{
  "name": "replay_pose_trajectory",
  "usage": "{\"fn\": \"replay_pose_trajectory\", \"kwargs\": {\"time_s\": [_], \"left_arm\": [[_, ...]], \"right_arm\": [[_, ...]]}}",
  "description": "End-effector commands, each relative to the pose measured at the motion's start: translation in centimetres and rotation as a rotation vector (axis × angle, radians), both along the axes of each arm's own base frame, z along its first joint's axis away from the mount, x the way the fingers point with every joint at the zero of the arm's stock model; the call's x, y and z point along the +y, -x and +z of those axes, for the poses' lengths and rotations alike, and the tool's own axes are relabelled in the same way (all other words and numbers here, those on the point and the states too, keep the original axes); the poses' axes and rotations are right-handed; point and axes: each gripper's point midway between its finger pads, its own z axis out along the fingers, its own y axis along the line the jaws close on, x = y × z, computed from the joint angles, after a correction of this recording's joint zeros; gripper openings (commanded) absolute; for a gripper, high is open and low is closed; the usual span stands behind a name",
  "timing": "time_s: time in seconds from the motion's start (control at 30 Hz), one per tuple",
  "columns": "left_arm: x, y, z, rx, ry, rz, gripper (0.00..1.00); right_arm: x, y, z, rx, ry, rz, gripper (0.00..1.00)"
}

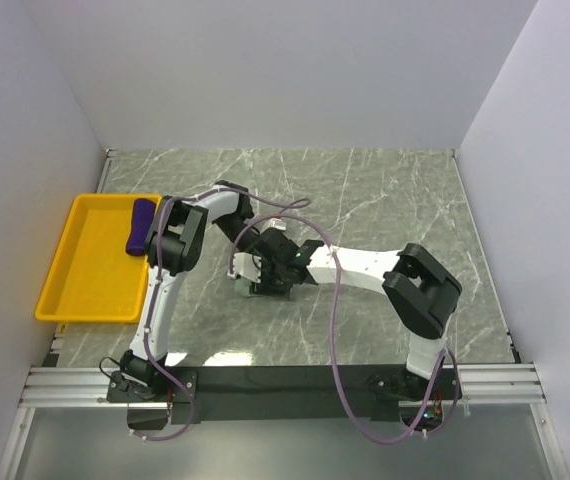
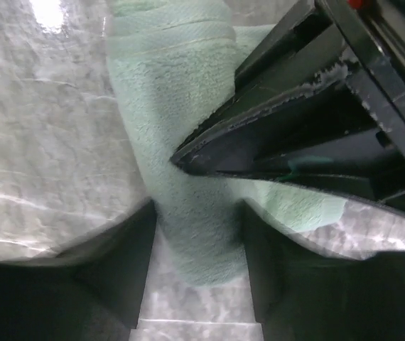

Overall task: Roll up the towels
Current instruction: Roll the towel

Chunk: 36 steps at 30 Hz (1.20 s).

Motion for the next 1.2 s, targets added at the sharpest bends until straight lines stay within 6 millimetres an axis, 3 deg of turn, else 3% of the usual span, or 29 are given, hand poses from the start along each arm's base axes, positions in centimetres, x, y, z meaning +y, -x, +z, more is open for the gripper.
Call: {"fn": "replay_pose_trajectory", "kwargs": {"time_s": [0.0, 0.07, 0.1, 0.13, 0.17, 0.2, 0.23, 0.27, 0.33, 0.47, 0.63, 0.7, 0.77, 0.8, 0.83, 0.87, 0.9, 0.93, 0.97, 1.0, 1.03, 1.07, 1.1, 1.13, 1.17], "left_arm": [[3.1, -2.1, -8.9, -0.205, -0.153, -0.132, 0.16], [3.2, -2.3, -8.6, -0.207, -0.145, -0.115, 0.15], [3.4, -2.8, -7.8, -0.219, -0.139, -0.088, 0.15], [3.7, -2.7, -7.7, -0.218, -0.136, -0.073, 0.17], [3.9, -2.8, -7.2, -0.224, -0.125, -0.051, 0.19], [4.0, -3.4, -5.4, -0.246, -0.086, -0.006, 0.22], [4.5, -2.5, -5.0, -0.224, -0.075, 0.015, 0.32], [4.6, -2.5, -4.3, -0.235, -0.044, 0.04, 0.35], [5.2, -2.6, -1.2, -0.261, 0.055, 0.113, 0.44], [7.1, -4.7, 3.5, -0.366, 0.16, 0.247, 0.49], [10.8, -7.7, 9.2, -0.518, 0.21, 0.415, 0.52], [13.2, -8.6, 11.4, -0.606, 0.201, 0.49, 0.52], [14.2, -8.8, 12.0, -0.707, 0.177, 0.489, 0.53], [14.6, -8.4, 13.4, -0.814, 0.15, 0.463, 0.53], [14.8, -7.3, 12.7, -0.827, 0.134, 0.457, 0.54], [15.0, -7.7, 12.8, -0.914, 0.11, 0.436, 0.56], [14.9, -7.0, 14.0, -1.012, 0.105, 0.397, 0.56], [14.5, -5.7, 12.6, -1.026, 0.087, 0.361, 0.57], [13.0, -5.2, 12.4, -1.096, 0.091, 0.278, 0.57], [13.1, -4.9, 13.0, -1.212, 0.046, 0.217, 0.57], [12.7, -3.4, 11.0, -1.218, 0.027, 0.169, 0.58], [11.0, -3.1, 11.0, -1.297, 0.059, 0.094, 0.6], [10.6, -2.5, 11.8, -1.395, 0.078, 0.032, 0.62], [10.5, -1.4, 9.9, -1.404, 0.056, -0.014, 0.67], [9.9, -1.2, 9.8, -1.45, 0.068, -0.055, 0.69]], "right_arm": [[1.5, -0.3, 0.0, 0.002, -0.027, 0.045, 0.42], [0.8, 1.1, -0.8, 0.08, -0.019, 0.066, 0.23], [0.5, 1.4, -1.0, 0.112, -0.017, 0.068, 0.02], [-0.1, 1.9, -1.3, 0.168, -0.018, 0.068, 0.0], [-0.4, 2.1, -1.4, 0.2, -0.018, 0.061, 0.0], [-0.8, 2.2, -1.8, 0.234, -0.014, 0.056, 0.0], [-0.8, 2.4, -1.1, 0.296, -0.035, 0.049, 0.0], [-0.8, 2.4, -0.9, 0.322, -0.044, 0.053, 0.0], [-0.7, 2.4, -0.9, 0.365, -0.044, 0.048, 0.0], [-0.4, 2.5, -1.1, 0.429, -0.038, 0.052, 0.0], [0.3, 1.7, -1.1, 0.512, -0.074, 0.021, 0.0], [0.1, 1.9, -1.8, 0.609, -0.075, -0.014, 0.0], [0.4, 1.6, -1.3, 0.677, -0.092, -0.046, 0.0], [0.3, 1.6, -2.2, 0.721, -0.087, -0.066, 0.0], [0.6, 1.1, -1.8, 0.752, -0.12, -0.075, 0.0], [0.2, 1.4, -2.7, 0.807, -0.101, -0.099, 0.0], [0.1, 1.3, -2.9, 0.836, -0.099, -0.107, 0.0], [0.5, 0.5, -2.6, 0.845, -0.116, -0.11, 0.0], [0.3, 1.1, -2.7, 0.898, -0.109, -0.117, 0.0], [0.2, 1.1, -3.6, 0.936, -0.101, -0.131, 0.0], [0.1, 0.5, -3.6, 0.952, -0.111, -0.146, 0.0], [0.2, 0.6, -3.7, 0.976, -0.116, -0.15, 0.0], [0.0, 0.5, -4.6, 1.003, -0.107, -0.163, 0.0], [0.2, 0.1, -4.5, 1.006, -0.116, -0.164, 0.0], [0.1, 0.0, -4.7, 1.029, -0.116, -0.18, 0.0]]}}
